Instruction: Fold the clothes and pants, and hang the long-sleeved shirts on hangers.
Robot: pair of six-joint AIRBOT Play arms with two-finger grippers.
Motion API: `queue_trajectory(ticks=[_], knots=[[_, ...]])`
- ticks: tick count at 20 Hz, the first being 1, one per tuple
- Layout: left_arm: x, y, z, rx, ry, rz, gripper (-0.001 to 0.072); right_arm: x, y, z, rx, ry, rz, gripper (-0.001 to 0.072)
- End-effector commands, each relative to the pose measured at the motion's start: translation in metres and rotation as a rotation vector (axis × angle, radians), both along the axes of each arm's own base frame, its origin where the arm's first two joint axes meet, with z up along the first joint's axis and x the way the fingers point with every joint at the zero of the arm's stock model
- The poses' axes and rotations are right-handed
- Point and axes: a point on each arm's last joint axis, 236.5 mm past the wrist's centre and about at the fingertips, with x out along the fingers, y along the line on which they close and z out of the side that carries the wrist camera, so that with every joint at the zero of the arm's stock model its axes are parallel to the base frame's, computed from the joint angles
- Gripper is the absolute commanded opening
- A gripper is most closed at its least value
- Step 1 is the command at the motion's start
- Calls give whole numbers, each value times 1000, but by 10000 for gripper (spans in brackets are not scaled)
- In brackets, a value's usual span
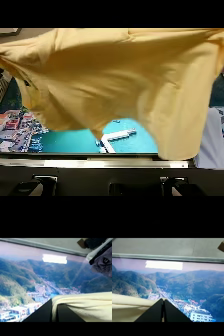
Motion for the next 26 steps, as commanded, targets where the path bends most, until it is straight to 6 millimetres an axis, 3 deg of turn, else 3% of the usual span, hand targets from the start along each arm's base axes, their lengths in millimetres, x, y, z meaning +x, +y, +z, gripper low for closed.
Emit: queue_trajectory(ticks=[1, 4, 6, 9, 10, 12, 14, 17, 18, 20, 21, 23, 24, 26], knots=[[53, 6, -69, -24, 161, 24, 15, 94, 16, -66, 50, 143, 23, 30], [117, 17, -163, -55, 309, 80, 15, 190, 39, -170, 157, 310, 41, 30], [145, 21, -237, -65, 439, 104, 15, 226, 58, -254, 238, 465, 62, 31], [158, 12, -343, -66, 661, 94, 16, 238, 101, -367, 334, 709, 95, 34], [157, 7, -369, -70, 716, 88, 16, 235, 114, -398, 328, 767, 108, 34], [155, -1, -408, -85, 795, 80, 16, 226, 137, -438, 312, 849, 126, 34], [154, -4, -422, -115, 834, 91, 16, 222, 148, -451, 331, 891, 106, 59], [154, 3, -412, -118, 828, 94, 46, 222, 138, -434, 363, 892, 84, 358], [153, 10, -402, -120, 831, 95, 166, 217, 127, -420, 343, 886, 103, 434], [141, 33, -376, -98, 859, 81, 452, 196, 92, -388, 237, 876, 189, 436], [130, 50, -364, -62, 877, 71, 511, 182, 70, -373, 177, 879, 226, 436], [102, 90, -346, 66, 899, 76, 512, 155, 11, -347, 98, 899, 217, 435], [85, 109, -341, 138, 915, 77, 512, 151, -14, -331, 159, 878, 176, 435], [62, 126, -334, 62, 910, 151, 512, 129, -65, -329, 205, 885, 94, 435]])
